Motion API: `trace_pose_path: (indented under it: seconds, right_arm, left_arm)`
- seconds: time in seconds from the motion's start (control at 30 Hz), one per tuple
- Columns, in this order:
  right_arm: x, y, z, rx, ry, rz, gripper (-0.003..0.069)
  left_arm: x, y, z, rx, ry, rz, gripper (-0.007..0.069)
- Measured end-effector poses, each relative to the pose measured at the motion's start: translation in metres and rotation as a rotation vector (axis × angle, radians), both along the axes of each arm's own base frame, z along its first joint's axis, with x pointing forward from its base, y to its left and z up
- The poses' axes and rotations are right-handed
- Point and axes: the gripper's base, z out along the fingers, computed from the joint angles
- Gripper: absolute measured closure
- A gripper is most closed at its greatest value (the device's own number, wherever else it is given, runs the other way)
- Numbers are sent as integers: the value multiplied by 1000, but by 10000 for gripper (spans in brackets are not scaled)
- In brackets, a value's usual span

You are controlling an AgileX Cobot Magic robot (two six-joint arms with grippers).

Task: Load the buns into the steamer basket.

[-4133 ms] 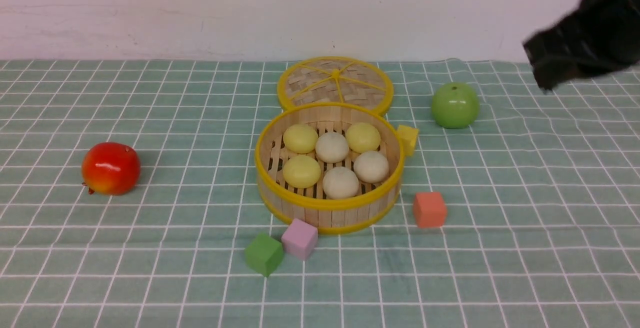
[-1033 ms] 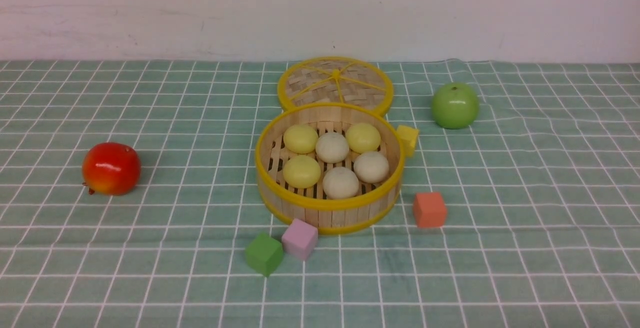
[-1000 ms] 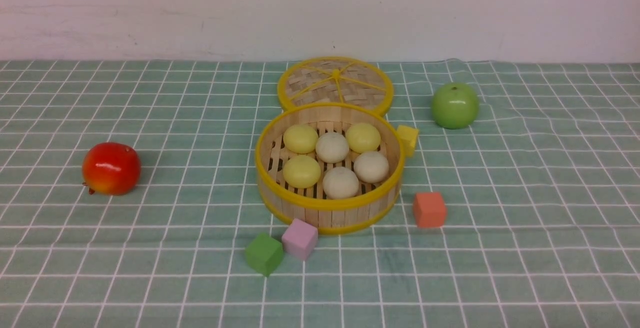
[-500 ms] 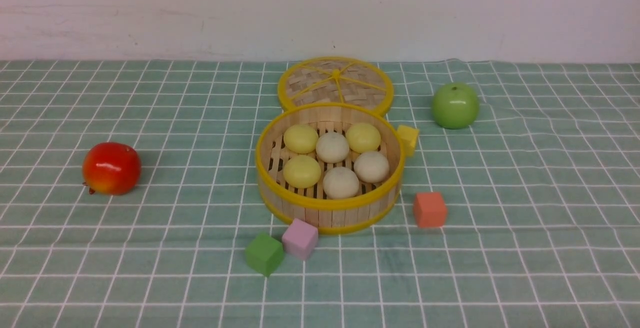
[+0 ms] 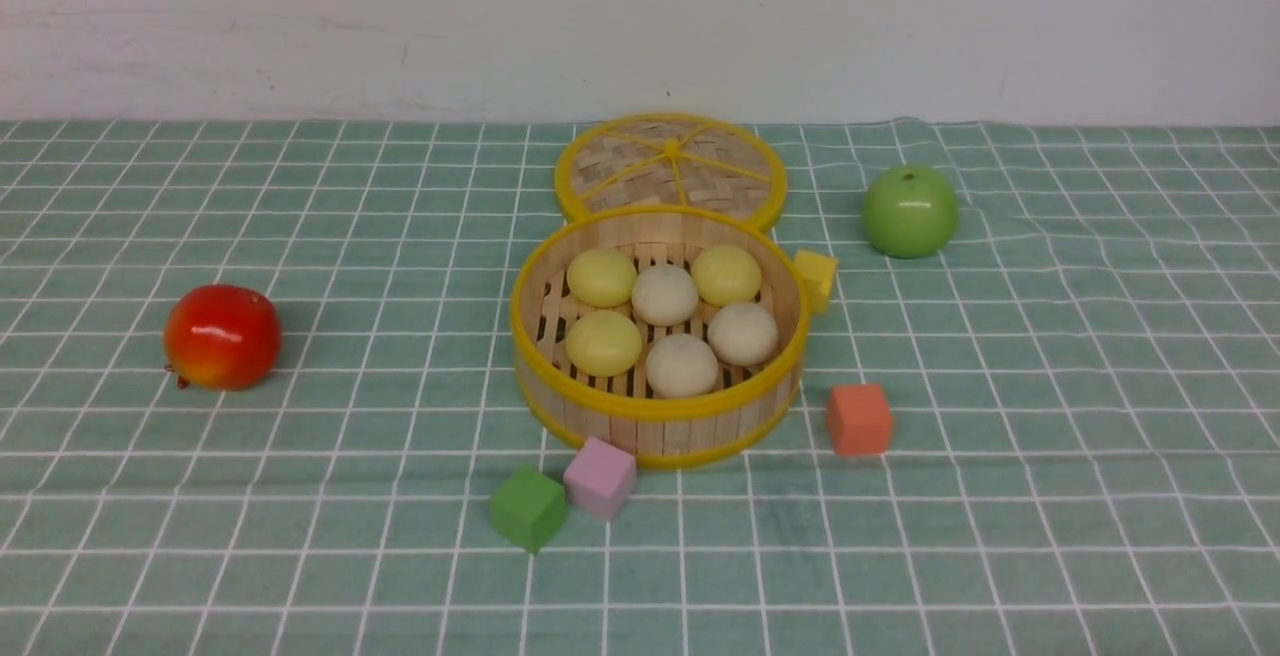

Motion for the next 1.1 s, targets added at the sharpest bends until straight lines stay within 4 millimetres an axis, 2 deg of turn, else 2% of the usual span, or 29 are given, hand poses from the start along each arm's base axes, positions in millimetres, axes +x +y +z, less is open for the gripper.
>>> trace_pose_path:
  seconds: [1.1]
  right_arm:
    - [0, 0, 0, 1, 0, -1, 542]
  left_arm:
    - [0, 0, 0, 0, 0, 0, 386]
